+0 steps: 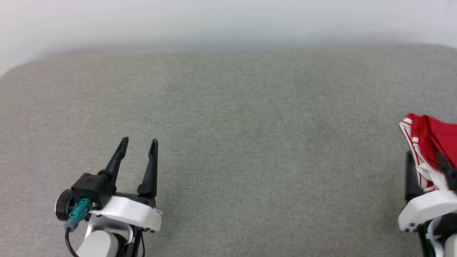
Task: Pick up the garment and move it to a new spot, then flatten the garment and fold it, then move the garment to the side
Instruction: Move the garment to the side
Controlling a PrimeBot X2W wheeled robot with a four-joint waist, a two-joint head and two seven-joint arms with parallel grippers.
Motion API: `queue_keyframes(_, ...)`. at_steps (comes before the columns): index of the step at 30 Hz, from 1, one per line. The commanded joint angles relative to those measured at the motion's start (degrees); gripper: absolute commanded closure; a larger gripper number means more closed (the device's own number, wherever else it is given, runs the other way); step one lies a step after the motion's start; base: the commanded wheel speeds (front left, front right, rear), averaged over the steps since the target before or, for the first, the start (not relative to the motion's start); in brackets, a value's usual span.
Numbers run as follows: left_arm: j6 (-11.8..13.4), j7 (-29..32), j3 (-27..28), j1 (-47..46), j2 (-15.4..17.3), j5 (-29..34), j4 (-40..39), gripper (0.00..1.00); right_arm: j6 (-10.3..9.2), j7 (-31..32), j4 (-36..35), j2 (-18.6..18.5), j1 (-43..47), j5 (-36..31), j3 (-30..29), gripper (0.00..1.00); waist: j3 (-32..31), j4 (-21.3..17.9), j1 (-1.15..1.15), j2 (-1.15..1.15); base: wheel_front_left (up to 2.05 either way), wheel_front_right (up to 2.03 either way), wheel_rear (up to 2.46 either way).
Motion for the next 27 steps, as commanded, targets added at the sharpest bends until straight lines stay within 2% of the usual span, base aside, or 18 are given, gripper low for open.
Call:
queue_keyframes(1,0.46,-0.28,0.25,1.39,-0.25,0.08,0.8,0.0,-0.07,-0.46,-1.25,0.28,2.56,1.7,2.58,0.0,-3.16,2.33,0.01,0.0,0.0,0.0,0.0)
queue_keyframes(4,0.55,-0.31,0.38,2.05,-0.34,0.21,1.23,0.0,-0.07,-0.61,-2.53,0.45,3.96,2.81,4.78,0.0,-4.36,2.9,0.01,0.0,0.0,0.0,0.0)
queue_keyframes(12,1.01,-0.37,0.03,4.84,-0.43,0.56,2.64,0.0,-0.07,0.03,-11.26,0.67,10.84,7.03,9.44,0.0,-8.43,4.32,0.01,0.0,0.0,0.0,0.0)
queue_keyframes(21,0.98,-0.43,-0.54,6.43,-0.69,0.79,3.86,0.0,-0.06,3.4,-20.89,0.69,17.86,9.16,10.7,0.0,-10.64,4.46,0.01,0.0,0.0,0.0,0.0)
queue_keyframes(27,0.83,-0.46,-0.43,6.52,-0.86,0.87,4.05,0.0,-0.06,4.84,-23.5,0.68,18.84,9.53,11.1,0.0,-10.69,4.15,0.01,0.0,0.0,0.0,0.0)
